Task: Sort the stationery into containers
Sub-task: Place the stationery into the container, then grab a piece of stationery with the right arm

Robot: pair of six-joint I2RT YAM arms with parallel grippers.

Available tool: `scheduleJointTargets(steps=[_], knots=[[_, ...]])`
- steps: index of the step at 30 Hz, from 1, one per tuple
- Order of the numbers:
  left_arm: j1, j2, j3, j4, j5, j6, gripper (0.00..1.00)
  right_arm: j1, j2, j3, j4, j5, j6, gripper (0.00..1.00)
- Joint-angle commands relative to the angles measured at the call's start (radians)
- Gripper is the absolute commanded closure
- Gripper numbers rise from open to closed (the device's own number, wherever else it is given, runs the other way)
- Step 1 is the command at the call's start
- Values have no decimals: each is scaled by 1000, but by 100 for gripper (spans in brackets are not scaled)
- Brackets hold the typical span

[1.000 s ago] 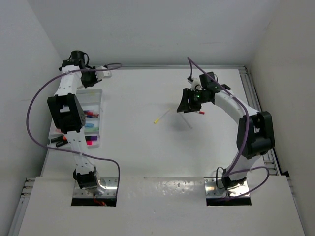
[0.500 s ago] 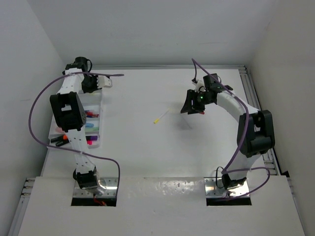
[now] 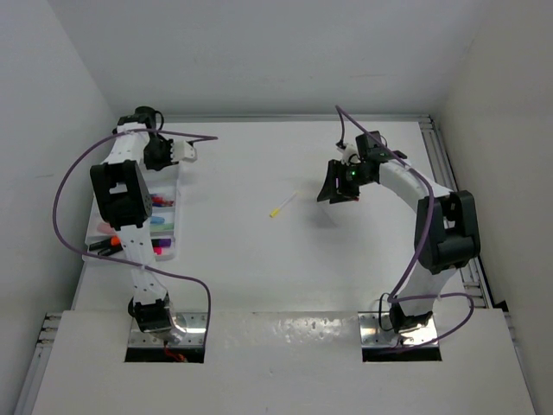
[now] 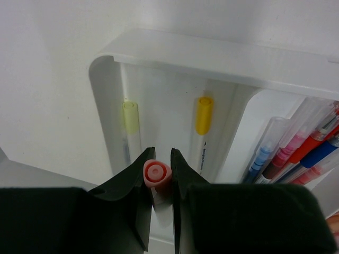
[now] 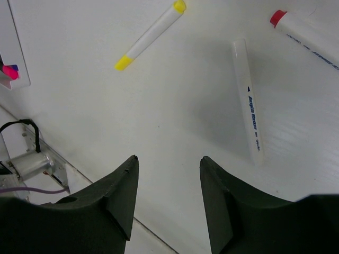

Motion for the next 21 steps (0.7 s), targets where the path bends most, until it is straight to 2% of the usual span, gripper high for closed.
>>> scheduleJointTargets(steps=[1, 8, 12, 15, 16, 18, 19, 21], knots=[[12, 6, 20, 6, -4, -3, 83, -5, 0, 14, 0, -4, -7, 51], [18, -20, 79, -23, 36, -55, 57, -5, -15, 17, -15, 20, -28, 51], [25, -46, 82, -27, 67, -80, 53, -6, -29, 24, -37, 34, -47, 51], [38, -86, 119, -24, 146, -144, 54, -8, -44, 27, -52, 60, -80, 51], [41, -103, 130, -24, 221, -169, 54, -8, -46, 24, -60, 74, -90, 51], [61, -165, 139, -3, 307, -282, 54, -10, -48, 20, -75, 123, -126, 51], [66, -195, 126, 17, 400, -328, 54, -8, -45, 25, -84, 143, -139, 51], [77, -288, 42, 87, 481, -488, 54, 1, -25, 48, -121, 220, -185, 52]])
